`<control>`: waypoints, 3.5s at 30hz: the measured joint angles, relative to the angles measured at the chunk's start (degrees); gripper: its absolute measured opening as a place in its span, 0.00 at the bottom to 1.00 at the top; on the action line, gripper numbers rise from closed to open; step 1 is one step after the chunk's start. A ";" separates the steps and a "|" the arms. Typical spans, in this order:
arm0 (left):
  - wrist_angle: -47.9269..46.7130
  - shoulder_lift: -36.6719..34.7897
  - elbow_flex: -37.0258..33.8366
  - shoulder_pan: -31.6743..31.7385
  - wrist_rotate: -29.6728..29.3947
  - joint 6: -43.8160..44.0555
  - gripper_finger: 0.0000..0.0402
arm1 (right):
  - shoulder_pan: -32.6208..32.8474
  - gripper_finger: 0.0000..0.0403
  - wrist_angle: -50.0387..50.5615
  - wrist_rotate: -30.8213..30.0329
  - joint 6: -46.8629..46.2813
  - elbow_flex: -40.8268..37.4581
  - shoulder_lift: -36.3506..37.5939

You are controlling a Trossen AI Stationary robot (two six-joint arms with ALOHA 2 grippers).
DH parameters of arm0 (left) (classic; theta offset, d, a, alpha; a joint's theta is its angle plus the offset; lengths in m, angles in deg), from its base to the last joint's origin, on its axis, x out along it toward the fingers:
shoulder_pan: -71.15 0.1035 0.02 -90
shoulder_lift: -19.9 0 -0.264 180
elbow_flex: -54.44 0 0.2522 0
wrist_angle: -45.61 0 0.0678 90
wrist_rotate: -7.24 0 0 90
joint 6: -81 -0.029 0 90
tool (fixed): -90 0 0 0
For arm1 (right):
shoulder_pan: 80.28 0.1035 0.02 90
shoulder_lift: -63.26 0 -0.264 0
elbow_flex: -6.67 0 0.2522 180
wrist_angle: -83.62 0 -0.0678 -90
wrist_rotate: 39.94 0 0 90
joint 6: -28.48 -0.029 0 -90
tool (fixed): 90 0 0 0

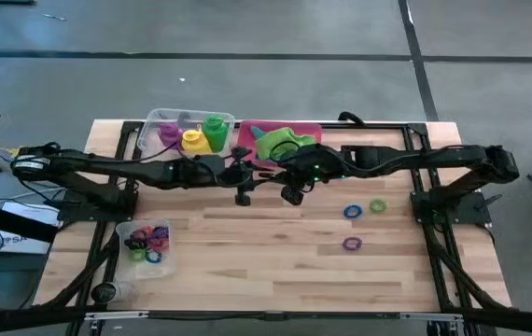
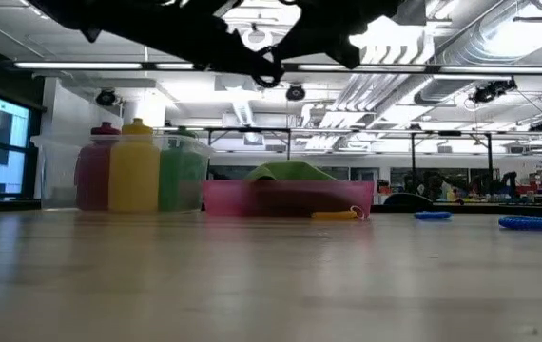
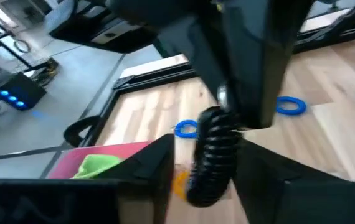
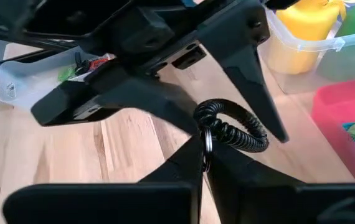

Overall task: Pick & Place Sports Items
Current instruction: Put the black spring keychain into the bottom transparent bin, then put the blue spring keychain into the bottom transparent bin

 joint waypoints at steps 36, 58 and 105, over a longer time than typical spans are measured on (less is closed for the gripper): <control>-8.00 -3.42 -0.09 0.20 -2.18 5.77 0.03 | -0.02 0.56 -0.18 0.31 -4.26 0.00 0.00; -44.53 -20.01 -0.09 -4.24 17.65 27.09 0.03 | -0.16 0.57 -1.73 -1.51 -5.86 -0.02 0.00; -75.25 -23.10 -9.77 -46.73 18.47 64.85 0.50 | -0.15 0.57 0.14 -6.46 -22.03 -0.02 0.00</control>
